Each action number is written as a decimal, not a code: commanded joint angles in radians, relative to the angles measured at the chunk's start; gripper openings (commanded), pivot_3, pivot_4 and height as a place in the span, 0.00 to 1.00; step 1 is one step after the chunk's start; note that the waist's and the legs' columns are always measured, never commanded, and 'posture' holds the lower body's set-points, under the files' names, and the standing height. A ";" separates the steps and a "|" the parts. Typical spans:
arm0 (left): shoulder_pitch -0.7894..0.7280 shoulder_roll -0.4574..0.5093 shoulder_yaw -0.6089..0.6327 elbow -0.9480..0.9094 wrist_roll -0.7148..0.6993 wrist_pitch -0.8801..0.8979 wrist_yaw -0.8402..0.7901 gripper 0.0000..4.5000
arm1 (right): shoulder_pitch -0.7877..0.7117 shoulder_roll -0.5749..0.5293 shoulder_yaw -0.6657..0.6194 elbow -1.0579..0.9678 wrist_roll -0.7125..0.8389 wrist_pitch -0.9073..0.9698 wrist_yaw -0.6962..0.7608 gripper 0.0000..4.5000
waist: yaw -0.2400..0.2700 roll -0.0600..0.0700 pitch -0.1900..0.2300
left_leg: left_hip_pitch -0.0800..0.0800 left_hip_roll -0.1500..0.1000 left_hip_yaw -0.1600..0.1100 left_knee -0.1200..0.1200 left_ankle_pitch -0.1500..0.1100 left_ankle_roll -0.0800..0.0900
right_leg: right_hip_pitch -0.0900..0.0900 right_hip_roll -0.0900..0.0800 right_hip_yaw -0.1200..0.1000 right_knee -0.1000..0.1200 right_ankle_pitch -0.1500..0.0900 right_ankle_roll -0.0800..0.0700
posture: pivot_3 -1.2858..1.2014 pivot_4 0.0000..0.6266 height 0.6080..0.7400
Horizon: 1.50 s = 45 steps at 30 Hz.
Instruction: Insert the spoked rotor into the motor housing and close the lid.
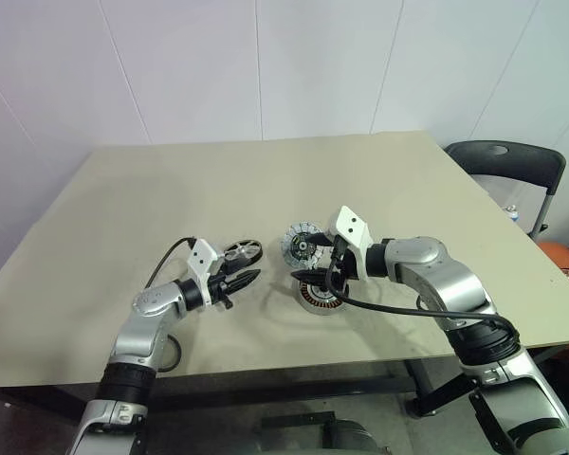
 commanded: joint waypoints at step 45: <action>-0.247 -0.343 0.510 0.179 -0.577 0.618 0.707 0.80 | 0.029 -0.063 -0.076 -0.030 -0.010 -0.013 0.030 1.00 | 0.002 -0.001 0.000 | -0.002 0.000 0.000 0.001 0.000 -0.002 | -0.001 0.000 0.000 0.000 0.001 -0.001 | 0.52 0.00 1.00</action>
